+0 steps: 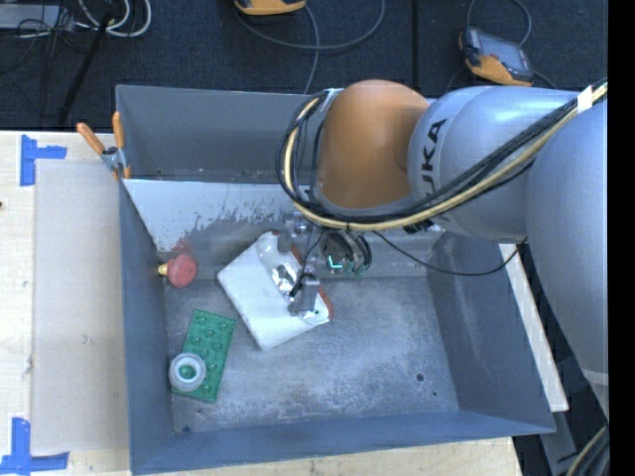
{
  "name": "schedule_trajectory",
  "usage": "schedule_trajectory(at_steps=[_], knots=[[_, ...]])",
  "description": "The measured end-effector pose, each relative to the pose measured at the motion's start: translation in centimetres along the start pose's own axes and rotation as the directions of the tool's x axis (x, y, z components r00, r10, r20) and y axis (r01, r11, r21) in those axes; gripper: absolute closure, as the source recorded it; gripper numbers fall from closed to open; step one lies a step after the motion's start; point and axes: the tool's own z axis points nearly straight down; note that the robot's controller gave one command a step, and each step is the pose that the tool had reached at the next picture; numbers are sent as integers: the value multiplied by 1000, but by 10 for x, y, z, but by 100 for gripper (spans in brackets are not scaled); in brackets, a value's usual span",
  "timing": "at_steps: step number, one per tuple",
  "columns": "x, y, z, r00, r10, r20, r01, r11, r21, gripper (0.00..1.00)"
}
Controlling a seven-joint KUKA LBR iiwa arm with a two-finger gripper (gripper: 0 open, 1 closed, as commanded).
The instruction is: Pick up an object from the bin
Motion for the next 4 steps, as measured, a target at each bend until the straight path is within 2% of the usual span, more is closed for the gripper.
schedule_trajectory(at_steps=[1, 2, 3, 4], knots=[[-4, -35, 83, 971, -239, 4, 239, 971, 3, 0], [-4, -36, 84, 972, -235, 6, 235, 972, 3, 100], [18, 50, 23, 962, -273, 13, 273, 962, 0, 100], [18, 44, 26, 964, -265, 7, 265, 964, 3, 0]])
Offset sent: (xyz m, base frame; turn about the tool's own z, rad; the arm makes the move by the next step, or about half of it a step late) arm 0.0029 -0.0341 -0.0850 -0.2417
